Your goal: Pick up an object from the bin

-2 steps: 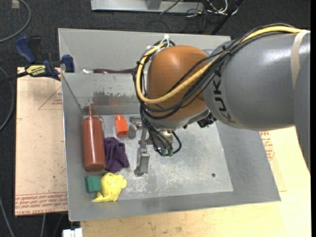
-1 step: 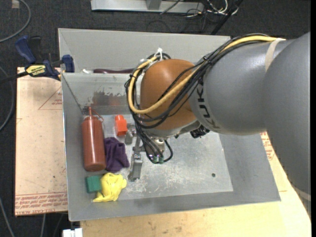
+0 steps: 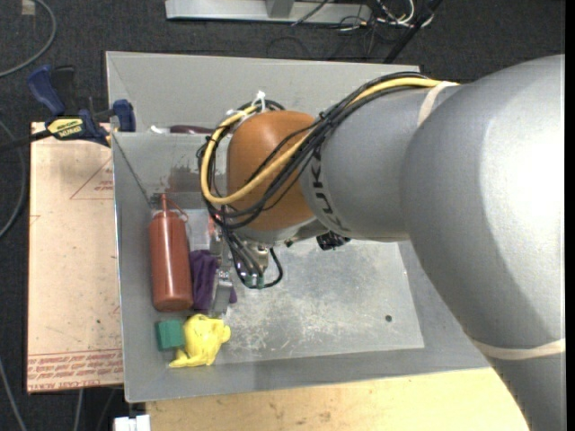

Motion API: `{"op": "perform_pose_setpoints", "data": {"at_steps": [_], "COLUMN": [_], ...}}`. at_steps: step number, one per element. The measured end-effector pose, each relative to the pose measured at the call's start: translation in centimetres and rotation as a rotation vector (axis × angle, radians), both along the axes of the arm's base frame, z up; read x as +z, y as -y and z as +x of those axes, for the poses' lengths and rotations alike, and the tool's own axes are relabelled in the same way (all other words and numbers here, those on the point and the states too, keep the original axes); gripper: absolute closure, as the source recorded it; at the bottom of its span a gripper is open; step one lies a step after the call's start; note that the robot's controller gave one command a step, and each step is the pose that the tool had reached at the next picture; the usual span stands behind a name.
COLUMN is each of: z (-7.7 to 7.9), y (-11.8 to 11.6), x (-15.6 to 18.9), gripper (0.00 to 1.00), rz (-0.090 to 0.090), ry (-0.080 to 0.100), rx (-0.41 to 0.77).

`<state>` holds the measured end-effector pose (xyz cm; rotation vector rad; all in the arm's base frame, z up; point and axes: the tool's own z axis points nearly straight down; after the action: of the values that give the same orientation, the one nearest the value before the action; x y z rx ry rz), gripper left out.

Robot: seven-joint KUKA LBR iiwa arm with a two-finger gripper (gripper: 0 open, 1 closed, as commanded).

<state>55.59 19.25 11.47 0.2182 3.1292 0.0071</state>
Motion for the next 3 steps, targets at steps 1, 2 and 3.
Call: {"op": "perform_pose_setpoints", "data": {"at_steps": [1, 2, 3], "z": [-3.7, -3.7, -4.2], "y": [4.2, 4.2, 4.1], "x": [-4.4, -4.4, -1.0], "gripper": [1.00, 1.00, 1.00], "rz": [-0.001, 0.000, -0.004], "ry": [-0.005, -0.005, -0.014], "rx": [-0.209, -0.209, -0.202]}}
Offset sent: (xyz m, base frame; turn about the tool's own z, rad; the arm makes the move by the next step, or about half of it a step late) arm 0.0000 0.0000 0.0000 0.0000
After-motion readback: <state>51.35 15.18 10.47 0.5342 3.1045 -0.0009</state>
